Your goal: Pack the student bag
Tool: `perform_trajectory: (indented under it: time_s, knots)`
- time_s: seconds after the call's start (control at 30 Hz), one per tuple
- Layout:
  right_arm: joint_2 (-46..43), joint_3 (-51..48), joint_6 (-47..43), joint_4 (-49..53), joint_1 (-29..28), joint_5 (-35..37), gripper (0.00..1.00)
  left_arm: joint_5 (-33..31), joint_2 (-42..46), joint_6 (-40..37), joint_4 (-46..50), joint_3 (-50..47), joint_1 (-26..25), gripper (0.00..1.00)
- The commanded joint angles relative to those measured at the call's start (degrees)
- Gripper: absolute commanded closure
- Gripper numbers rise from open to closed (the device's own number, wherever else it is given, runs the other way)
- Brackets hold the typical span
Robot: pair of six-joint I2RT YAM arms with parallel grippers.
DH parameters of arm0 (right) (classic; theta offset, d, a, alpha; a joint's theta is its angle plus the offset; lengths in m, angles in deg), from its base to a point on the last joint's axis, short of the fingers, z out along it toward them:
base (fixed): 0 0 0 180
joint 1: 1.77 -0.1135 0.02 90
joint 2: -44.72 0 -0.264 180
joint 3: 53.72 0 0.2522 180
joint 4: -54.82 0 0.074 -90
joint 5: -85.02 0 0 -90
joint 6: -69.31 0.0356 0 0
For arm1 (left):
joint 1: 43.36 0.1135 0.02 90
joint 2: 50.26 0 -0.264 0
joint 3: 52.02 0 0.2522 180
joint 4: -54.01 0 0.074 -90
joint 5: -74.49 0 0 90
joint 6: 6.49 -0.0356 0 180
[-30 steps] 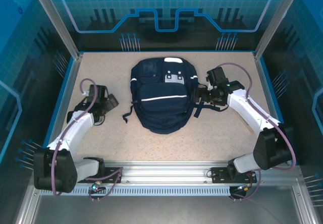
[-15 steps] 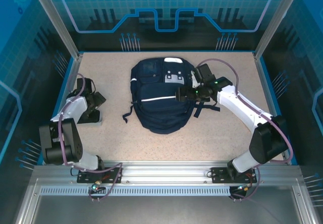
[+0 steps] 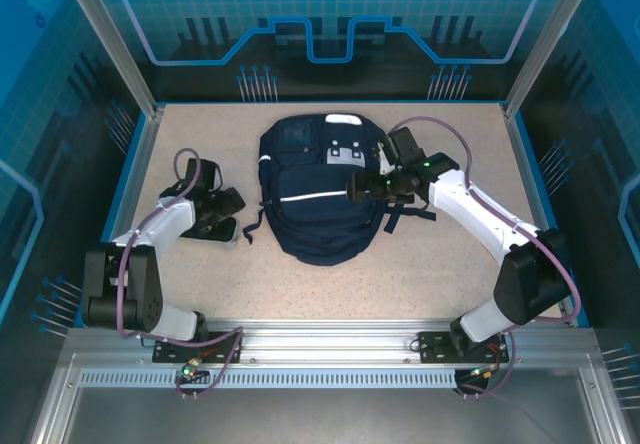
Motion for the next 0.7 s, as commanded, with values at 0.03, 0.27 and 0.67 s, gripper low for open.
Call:
perform_trajectory:
  time_s: [0.03, 0.27, 0.67]
  knots:
    - [-0.45, 1.34, 0.86, 0.76, -0.98, 0.33, 0.01, 3.29, 4.48, 1.96, 9.47, -1.24, -4.52, 0.14]
    - [-2.12, -0.67, -0.35, -2.29, -2.02, 0.07, 0.0, -10.94, 15.41, 7.02, 17.47, -2.24, -4.41, 0.03]
    - [-0.81, 1.08, -0.02, -1.25, -3.43, 0.09, 0.0, -10.17, 8.06, 12.71, 9.4, -5.69, -1.86, 0.01]
